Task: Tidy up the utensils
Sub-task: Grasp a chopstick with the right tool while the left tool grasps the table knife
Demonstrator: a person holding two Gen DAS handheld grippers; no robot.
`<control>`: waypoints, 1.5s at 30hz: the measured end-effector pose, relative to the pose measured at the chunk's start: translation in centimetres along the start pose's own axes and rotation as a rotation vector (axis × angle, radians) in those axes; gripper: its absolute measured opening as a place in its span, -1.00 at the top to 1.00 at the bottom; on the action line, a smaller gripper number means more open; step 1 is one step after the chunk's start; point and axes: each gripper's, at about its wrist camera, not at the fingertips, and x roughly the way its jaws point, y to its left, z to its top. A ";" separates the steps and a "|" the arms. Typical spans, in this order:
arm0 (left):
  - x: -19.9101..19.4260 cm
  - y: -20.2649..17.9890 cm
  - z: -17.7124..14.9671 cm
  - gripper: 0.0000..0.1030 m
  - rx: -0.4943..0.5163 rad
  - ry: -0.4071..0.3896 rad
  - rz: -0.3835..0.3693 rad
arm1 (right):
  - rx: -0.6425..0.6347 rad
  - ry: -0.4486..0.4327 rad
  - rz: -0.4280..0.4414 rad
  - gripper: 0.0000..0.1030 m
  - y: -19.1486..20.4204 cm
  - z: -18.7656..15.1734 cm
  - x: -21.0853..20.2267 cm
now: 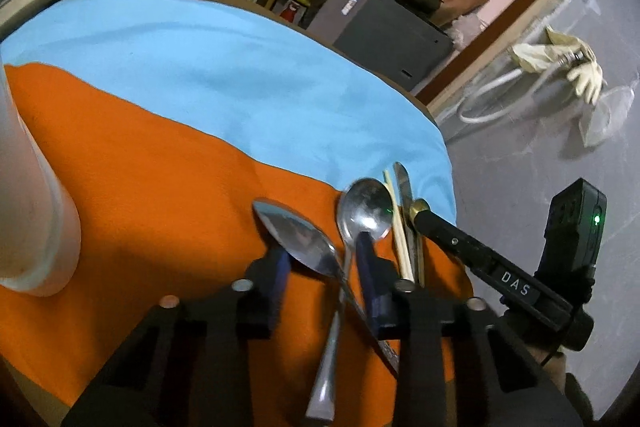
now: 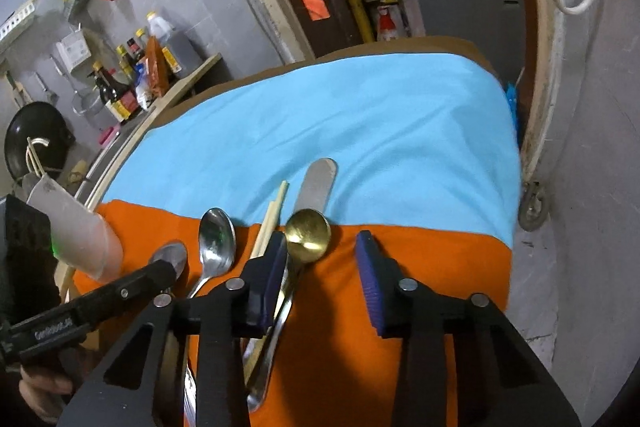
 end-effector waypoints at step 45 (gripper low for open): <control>-10.6 -7.2 -3.9 1.00 0.356 -0.255 -0.113 | 0.037 -0.330 -0.017 0.99 6.4 -5.3 -9.4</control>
